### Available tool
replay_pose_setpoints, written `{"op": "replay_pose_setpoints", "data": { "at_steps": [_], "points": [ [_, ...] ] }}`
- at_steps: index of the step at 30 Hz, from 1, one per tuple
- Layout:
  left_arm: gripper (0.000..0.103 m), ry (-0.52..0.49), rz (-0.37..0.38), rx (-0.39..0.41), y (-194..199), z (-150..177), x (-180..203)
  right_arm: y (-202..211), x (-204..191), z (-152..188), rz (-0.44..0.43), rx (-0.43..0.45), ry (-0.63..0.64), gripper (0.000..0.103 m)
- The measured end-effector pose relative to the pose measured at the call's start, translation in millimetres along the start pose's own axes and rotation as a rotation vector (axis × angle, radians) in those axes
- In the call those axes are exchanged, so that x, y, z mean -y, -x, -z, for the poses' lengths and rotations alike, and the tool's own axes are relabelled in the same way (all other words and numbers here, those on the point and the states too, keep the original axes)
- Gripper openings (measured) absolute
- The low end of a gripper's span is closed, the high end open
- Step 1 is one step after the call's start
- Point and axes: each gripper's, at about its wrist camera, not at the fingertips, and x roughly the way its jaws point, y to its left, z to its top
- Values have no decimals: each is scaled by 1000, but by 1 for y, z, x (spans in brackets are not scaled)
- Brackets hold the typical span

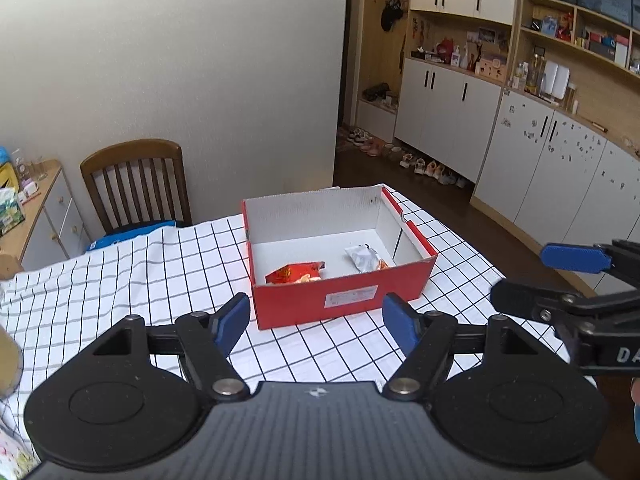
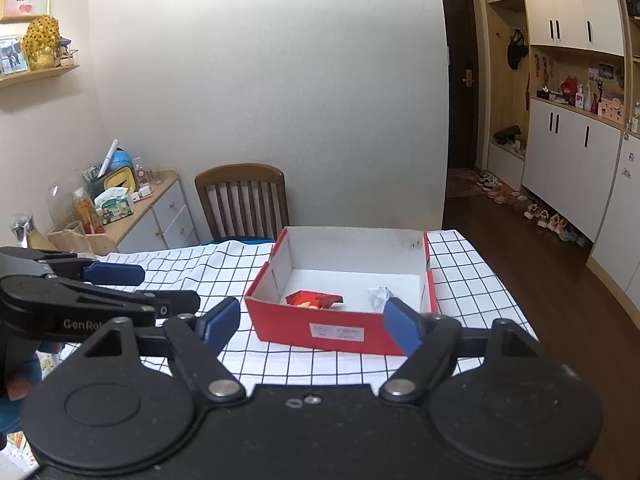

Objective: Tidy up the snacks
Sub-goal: 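Withdraw both tools from the box back toward the snack pile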

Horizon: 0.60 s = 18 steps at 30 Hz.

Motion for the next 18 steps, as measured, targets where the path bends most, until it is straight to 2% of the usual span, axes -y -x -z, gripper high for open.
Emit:
{"op": "replay_pose_setpoints", "data": {
  "at_steps": [8, 10, 13, 18],
  "points": [
    [73, 25, -22, 21, 17, 28, -6, 18, -7, 32, 22, -1, -28, 97],
    [80, 37, -25, 19, 19, 34, -8, 19, -7, 42, 29, -11, -50, 100],
    [82, 61, -23, 32, 21, 45, -11, 20, -9, 56, 60, -23, -66, 101],
    [84, 63, -35, 9, 17, 61, -11, 15, -13, 79, 96, -73, -97, 102]
  ]
}}
